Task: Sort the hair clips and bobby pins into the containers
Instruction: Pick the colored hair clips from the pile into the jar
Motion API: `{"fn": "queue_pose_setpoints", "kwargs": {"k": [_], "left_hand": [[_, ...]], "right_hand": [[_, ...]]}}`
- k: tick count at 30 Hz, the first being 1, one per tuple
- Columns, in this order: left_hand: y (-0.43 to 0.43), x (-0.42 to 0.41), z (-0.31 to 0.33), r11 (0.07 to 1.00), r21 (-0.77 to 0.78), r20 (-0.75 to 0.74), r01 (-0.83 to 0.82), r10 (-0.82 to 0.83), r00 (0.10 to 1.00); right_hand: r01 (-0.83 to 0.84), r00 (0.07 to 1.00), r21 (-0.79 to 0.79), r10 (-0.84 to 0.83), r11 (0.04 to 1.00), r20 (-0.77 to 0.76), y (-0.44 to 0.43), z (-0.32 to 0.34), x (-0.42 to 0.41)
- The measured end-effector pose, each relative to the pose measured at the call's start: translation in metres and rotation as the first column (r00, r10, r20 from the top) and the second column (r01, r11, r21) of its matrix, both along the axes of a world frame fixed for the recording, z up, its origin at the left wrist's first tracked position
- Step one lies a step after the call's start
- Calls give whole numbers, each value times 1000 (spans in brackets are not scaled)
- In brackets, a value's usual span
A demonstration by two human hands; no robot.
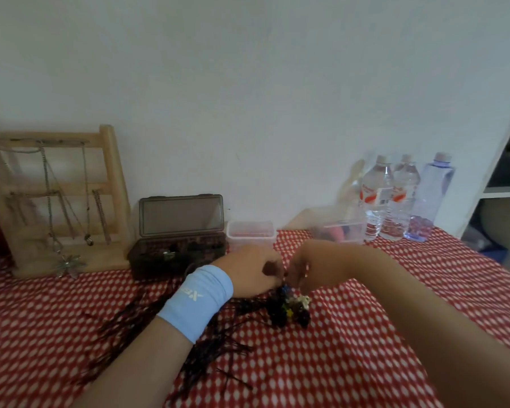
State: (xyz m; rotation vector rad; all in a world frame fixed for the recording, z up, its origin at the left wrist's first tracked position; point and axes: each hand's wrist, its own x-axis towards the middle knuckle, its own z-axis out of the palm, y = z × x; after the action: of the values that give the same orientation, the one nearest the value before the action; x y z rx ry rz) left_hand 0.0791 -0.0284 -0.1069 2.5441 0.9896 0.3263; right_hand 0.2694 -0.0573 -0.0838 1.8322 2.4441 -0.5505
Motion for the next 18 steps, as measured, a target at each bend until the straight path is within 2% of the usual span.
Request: {"fn": "queue_pose_setpoints", "kwargs": {"k": [3,6,10,15,18], "left_hand": [[-8,12,-13,996,-63,-43,62,-65,997],[-12,13,-17,996,-23,-48,82,-83,995],[-11,3,-17,999,-14,-41,36,-37,998],[-8,-8,-11,998,-51,-116,-35,29,993],[-7,-13,-5,995,-98,-158,-27,12,987]], "right_hand": [[12,1000,-11,-12,1000,8,-9,-11,13],[31,998,33,-29,999,-60,-14,-20,15],[71,991,62,-64,996,-120,-13,-24,16],[147,965,125,-115,981,-234,-9,-17,14],[116,973,149,-83,982,-215,-5,-15,8]]}}
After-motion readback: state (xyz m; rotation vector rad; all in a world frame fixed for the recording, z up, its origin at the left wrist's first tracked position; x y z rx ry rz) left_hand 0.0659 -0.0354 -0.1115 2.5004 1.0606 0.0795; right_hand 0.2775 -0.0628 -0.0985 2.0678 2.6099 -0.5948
